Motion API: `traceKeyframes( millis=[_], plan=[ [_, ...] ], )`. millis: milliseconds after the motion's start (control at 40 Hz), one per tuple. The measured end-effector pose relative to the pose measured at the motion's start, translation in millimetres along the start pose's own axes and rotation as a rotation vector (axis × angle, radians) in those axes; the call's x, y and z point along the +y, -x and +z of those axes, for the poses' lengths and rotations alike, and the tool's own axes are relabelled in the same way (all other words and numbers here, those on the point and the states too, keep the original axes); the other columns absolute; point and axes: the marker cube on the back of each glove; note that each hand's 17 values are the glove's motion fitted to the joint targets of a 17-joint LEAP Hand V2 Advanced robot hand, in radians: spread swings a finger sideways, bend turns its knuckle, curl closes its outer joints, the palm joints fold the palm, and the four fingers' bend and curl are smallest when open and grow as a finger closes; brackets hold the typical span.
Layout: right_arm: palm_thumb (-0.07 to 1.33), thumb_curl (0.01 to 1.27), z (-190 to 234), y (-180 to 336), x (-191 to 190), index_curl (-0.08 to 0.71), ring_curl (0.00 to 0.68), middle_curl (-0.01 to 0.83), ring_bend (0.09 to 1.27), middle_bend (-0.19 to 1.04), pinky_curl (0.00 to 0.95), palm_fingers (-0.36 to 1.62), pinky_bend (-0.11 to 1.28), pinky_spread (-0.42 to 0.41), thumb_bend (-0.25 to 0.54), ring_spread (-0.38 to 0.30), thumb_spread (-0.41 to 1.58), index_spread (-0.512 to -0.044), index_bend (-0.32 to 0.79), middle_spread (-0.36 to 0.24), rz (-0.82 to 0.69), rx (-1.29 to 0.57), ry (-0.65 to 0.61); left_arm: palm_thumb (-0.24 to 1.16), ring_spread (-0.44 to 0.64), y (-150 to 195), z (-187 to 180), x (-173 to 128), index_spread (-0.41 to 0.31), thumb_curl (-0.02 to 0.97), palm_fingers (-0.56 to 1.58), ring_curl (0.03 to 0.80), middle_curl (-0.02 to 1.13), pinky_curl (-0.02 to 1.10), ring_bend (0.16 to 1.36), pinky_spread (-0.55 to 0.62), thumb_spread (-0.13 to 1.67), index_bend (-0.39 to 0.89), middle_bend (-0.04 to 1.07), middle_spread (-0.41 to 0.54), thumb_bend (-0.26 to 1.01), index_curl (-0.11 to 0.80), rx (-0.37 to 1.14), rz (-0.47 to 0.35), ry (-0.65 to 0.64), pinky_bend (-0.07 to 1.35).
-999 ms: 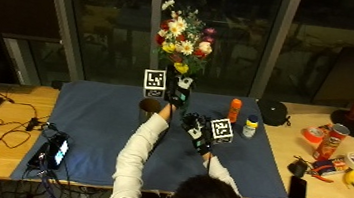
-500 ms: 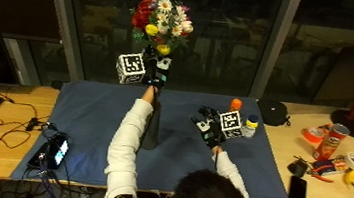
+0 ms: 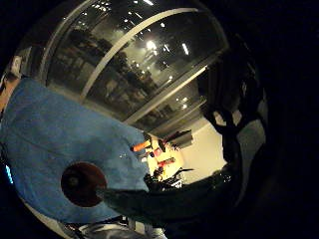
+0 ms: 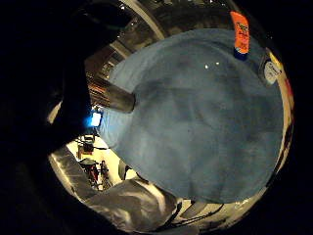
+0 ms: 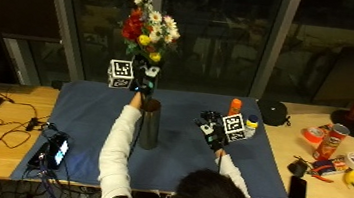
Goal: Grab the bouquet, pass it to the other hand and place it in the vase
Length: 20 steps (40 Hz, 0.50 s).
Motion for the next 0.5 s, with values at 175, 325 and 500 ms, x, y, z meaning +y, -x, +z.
traceKeyframes(
  millis=[175, 325, 500],
  plan=[
    [0.52, 0.4, -13.1, -6.5, 13.9, 0.363, 0.305, 0.39, 0.24, 0.25, 0.299, 0.62, 0.24, 0.286, -0.021, 0.021, 1.04, -0.256, 0.17, -0.101, -0.033, -0.037, -0.071, 0.51, -0.14, 134.7, -49.2, 89.8, -0.131, 0.633, 0.43, 0.534, 0.66, 0.49, 0.59, -0.11, 0.51, 0.13, 0.83, -0.211, -0.13, 0.48, -0.283, -0.414, 0.669, 0.51],
    [0.57, 0.4, -9.4, -12.4, 33.6, 0.372, 0.302, 0.39, 0.21, 0.24, 0.299, 0.65, 0.2, 0.283, -0.01, 0.018, 1.06, -0.253, 0.18, -0.101, 0.032, -0.164, 0.022, 0.53, 0.26, 197.9, -111.4, 193.1, 0.088, 0.576, -0.2, 0.376, 0.39, 0.4, 0.53, 0.27, 0.72, 0.06, 0.19, 0.236, -0.02, 0.363, -0.372, -0.643, 0.889, 0.57],
    [0.59, 0.4, -3.4, -50.6, 29.2, 0.382, 0.301, 0.393, 0.19, 0.23, 0.295, 0.65, 0.17, 0.28, -0.015, 0.016, 1.08, -0.25, 0.18, -0.074, 0.111, -0.221, 0.076, 0.54, 0.44, 187.9, -142.5, 211.1, 0.171, 0.528, -0.2, 0.316, 0.28, 0.35, 0.54, 0.44, 0.85, 0.04, 0.15, 0.404, -0.03, 0.268, -0.461, -0.476, 0.813, 0.56]
  ],
)
